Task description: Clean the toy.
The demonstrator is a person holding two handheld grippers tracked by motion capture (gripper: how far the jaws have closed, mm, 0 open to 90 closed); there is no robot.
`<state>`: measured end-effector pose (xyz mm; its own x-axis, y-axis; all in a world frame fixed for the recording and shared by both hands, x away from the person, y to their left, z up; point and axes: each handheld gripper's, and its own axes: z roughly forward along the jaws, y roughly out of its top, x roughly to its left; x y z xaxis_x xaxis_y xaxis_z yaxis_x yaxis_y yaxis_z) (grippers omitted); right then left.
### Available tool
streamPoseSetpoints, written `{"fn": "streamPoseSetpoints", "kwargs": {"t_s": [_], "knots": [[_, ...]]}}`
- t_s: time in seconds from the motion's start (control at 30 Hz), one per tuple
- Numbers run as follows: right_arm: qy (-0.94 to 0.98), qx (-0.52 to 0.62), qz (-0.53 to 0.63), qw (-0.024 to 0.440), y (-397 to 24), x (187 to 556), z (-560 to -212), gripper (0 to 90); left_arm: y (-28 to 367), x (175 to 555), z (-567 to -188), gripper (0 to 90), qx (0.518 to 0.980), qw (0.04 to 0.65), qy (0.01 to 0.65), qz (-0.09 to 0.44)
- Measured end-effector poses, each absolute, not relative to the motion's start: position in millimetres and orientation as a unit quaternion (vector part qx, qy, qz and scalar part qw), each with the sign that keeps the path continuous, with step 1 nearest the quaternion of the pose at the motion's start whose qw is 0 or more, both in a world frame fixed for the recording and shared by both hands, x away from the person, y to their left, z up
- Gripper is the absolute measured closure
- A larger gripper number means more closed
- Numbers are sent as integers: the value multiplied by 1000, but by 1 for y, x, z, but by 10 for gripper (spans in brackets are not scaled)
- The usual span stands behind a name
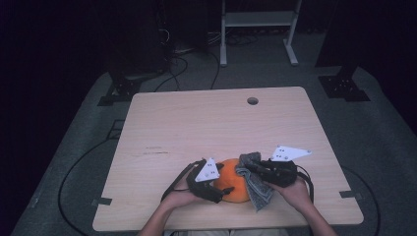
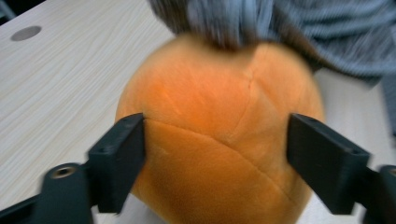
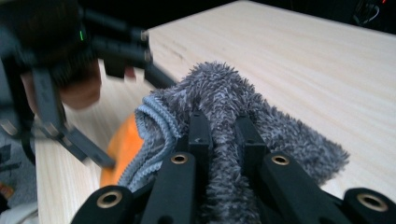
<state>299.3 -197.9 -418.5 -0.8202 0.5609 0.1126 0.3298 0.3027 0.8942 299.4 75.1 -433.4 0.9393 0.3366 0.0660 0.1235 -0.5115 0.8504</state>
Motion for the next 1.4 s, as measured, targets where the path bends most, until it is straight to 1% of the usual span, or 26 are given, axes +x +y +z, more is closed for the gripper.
{"fn": "streamPoseSetpoints", "kwargs": {"t_s": [0.07, 0.13, 0.2, 0.27, 0.3, 0.33, 0.37, 0.43, 0.5, 0.67, 0.73, 0.87, 0.97, 1.1, 1.2, 1.27, 1.3, 1.33, 1.37, 1.4], "knots": [[803, 271, 520, 106, -200, 296, -421, 798, 76, 302, -430, 108, 858, 481, 145, 107], [809, 256, 520, 102, -202, 291, -422, 798, 74, 307, -429, 69, 860, 474, 161, 100], [813, 236, 522, 107, -204, 284, -425, 798, 70, 313, -432, 22, 864, 466, 181, 65], [817, 223, 519, 115, -207, 279, -426, 799, 68, 315, -436, 12, 867, 459, 190, 47], [818, 221, 518, 118, -207, 278, -427, 799, 66, 314, -436, 15, 868, 457, 187, 52], [818, 221, 516, 125, -208, 276, -427, 798, 64, 312, -436, 51, 870, 454, 178, 64], [817, 225, 515, 129, -208, 276, -426, 798, 63, 308, -435, 121, 874, 450, 165, 81], [816, 221, 516, 138, -205, 273, -423, 799, 61, 303, -434, 189, 878, 443, 150, 103], [814, 209, 526, 135, -200, 271, -417, 799, 62, 301, -434, 220, 879, 442, 147, 108], [815, 225, 516, 135, -203, 276, -421, 799, 67, 302, -437, 242, 878, 441, 158, 102], [809, 249, 518, 123, -211, 281, -426, 799, 67, 301, -437, 242, 877, 442, 161, 102], [810, 290, 495, 122, -231, 286, -436, 799, 65, 300, -437, 237, 875, 444, 160, 107], [807, 304, 495, 106, -239, 287, -439, 799, 60, 299, -435, 229, 877, 440, 154, 116], [806, 265, 518, 108, -226, 283, -421, 801, 59, 299, -435, 228, 878, 435, 157, 122], [807, 233, 531, 112, -206, 285, -407, 801, 59, 298, -435, 228, 879, 434, 159, 120], [816, 237, 514, 117, -198, 290, -408, 800, 62, 299, -435, 218, 878, 437, 161, 110], [817, 244, 510, 110, -198, 293, -411, 800, 65, 301, -433, 197, 874, 446, 167, 93], [815, 253, 514, 90, -201, 296, -416, 800, 68, 304, -431, 158, 872, 451, 171, 81], [813, 256, 516, 82, -203, 297, -418, 800, 73, 307, -428, 136, 865, 463, 183, 63], [811, 258, 518, 87, -207, 294, -421, 800, 76, 310, -426, 115, 860, 469, 193, 53]]}}
